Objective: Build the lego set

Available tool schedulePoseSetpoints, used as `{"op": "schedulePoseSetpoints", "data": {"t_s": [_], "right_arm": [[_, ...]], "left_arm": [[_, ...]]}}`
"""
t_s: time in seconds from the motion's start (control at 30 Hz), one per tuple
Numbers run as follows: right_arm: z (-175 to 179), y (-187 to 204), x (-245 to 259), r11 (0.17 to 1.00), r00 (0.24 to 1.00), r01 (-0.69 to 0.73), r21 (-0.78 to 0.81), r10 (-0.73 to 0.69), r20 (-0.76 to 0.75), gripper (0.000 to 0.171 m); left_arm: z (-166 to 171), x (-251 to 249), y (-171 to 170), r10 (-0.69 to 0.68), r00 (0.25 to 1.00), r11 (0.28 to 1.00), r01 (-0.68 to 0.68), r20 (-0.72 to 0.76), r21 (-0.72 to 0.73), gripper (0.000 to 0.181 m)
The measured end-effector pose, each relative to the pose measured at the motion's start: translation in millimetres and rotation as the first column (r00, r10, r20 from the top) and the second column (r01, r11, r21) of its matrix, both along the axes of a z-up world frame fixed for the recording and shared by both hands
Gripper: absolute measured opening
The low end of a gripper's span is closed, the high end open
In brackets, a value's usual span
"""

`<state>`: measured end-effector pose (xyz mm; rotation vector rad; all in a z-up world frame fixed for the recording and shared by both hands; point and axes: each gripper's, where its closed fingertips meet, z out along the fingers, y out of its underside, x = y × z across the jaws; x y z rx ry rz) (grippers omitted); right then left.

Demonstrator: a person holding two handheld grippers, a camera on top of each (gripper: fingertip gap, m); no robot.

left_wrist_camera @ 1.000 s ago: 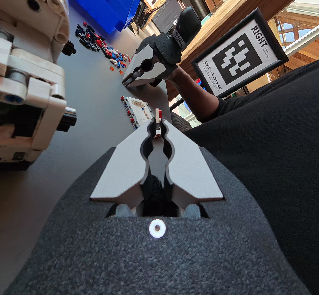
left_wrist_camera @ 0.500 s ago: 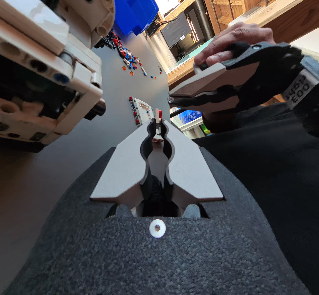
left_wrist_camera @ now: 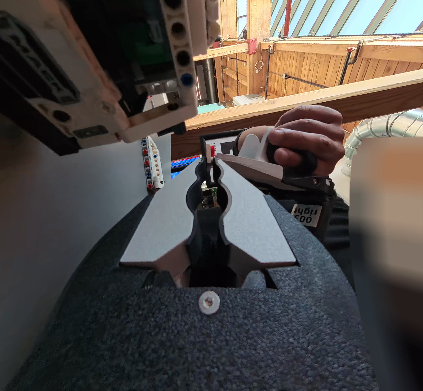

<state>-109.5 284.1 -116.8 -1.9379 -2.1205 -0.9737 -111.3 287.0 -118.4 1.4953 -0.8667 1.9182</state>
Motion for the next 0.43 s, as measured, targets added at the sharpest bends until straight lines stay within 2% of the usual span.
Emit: {"op": "schedulePoseSetpoints", "data": {"t_s": [0.1, 0.43], "right_arm": [[-7, 6, 4, 1.000, 0.999, 0.001, -0.011, 0.000, 0.040, 0.006], [-7, 12, 5, 0.997, 0.998, 0.059, -0.045, -0.057, 0.040, 0.007]], "left_arm": [[-3, 1, 4, 0.012, 1.000, 1.000, -0.012, -0.021, -0.010, 0.003], [-2, 2, 9, 0.027, 0.999, 0.999, -0.028, -0.019, -0.016, 0.002]]}}
